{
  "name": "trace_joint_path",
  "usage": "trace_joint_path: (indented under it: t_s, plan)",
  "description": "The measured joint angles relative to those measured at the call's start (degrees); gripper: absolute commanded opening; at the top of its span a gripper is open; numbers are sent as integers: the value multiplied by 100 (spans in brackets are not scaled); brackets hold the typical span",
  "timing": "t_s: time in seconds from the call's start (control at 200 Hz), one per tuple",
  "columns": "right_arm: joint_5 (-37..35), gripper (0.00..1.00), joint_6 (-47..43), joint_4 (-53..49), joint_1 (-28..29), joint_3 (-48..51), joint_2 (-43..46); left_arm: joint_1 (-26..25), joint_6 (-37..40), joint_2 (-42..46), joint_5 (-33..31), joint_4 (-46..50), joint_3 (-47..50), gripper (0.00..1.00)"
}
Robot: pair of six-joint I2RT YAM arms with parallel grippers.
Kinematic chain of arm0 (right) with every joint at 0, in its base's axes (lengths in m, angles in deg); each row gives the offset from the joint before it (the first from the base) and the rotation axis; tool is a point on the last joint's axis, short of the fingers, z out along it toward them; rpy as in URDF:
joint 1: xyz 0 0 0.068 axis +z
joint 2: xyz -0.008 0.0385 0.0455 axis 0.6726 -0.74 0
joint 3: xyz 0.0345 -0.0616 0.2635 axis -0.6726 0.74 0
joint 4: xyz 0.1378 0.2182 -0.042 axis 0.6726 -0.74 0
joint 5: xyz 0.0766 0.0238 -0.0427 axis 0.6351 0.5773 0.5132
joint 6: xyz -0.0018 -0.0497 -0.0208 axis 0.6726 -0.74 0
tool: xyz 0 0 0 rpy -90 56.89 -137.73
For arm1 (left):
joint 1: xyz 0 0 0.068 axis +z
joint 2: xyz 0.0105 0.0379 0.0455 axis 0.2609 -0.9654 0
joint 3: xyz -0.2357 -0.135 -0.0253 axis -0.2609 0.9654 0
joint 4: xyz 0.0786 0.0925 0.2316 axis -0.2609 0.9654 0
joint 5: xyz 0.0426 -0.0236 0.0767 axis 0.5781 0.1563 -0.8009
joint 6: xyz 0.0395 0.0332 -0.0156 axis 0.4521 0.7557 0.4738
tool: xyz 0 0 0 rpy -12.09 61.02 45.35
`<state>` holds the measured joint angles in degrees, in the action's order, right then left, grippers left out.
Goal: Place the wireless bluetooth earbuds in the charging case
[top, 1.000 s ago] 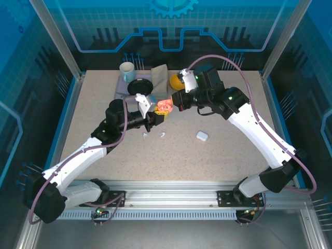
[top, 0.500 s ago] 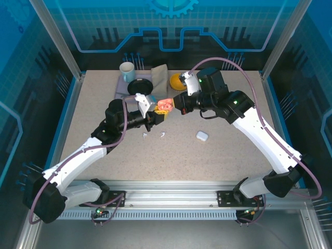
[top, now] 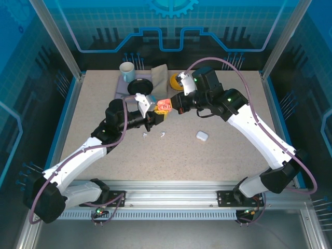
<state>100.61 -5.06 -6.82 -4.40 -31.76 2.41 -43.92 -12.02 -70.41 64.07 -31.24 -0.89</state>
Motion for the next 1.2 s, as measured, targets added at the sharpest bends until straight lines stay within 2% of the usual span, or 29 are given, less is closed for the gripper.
trace_joint_path:
  t_s: [0.755, 1.201]
  plan:
    - [-87, 5, 7, 15, -74, 46, 319, 0, 0, -4, 2, -63, 0, 0]
    - [48, 5, -20, 2, 2, -149, -63, 0, 0, -4, 0, -59, 0, 0]
